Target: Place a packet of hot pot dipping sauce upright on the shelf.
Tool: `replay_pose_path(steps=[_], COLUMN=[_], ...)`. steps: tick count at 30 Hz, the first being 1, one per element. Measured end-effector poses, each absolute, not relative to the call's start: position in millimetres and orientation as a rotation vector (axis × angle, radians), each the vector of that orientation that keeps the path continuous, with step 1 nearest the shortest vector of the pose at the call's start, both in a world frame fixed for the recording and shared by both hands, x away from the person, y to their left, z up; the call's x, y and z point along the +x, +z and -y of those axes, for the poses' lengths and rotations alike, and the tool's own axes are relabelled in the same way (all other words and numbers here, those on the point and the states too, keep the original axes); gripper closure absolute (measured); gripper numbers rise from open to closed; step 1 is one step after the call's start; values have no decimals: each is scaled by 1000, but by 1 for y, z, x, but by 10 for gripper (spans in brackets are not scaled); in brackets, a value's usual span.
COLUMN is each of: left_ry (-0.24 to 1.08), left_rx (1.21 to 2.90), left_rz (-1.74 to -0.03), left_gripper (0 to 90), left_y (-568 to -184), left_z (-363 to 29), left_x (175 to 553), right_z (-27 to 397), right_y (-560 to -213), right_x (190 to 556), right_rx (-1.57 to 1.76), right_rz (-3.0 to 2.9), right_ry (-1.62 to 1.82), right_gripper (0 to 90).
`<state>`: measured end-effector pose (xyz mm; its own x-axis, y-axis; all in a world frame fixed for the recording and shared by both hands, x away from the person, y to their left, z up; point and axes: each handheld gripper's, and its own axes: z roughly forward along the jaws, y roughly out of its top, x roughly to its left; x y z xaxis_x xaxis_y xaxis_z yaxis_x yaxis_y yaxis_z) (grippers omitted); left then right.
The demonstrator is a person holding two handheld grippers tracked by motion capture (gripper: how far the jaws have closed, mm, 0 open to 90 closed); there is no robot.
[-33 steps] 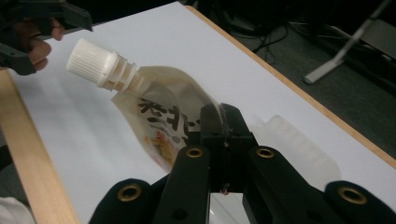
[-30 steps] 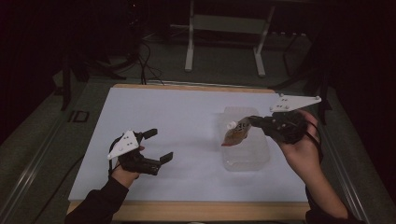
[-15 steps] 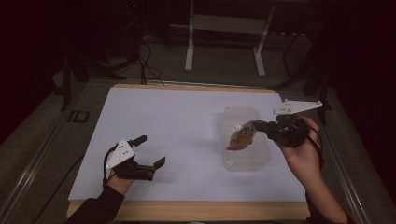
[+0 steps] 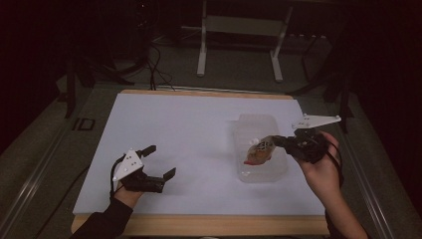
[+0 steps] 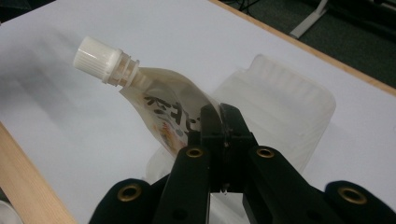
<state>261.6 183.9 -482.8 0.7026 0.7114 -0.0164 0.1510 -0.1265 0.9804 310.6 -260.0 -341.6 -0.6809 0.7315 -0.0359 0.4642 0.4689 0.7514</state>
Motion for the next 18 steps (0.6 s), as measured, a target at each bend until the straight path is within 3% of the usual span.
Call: replay_pose_path(steps=[18], left_ry=[538], left_rx=[1671], left_rz=[-683], left_gripper=[0], left_y=[-487], left_z=[-182], left_x=[262], right_z=[270], right_y=[-350], right_x=[314], right_rx=[1055], right_rz=[-2341], right_ry=[1081], right_gripper=[900])
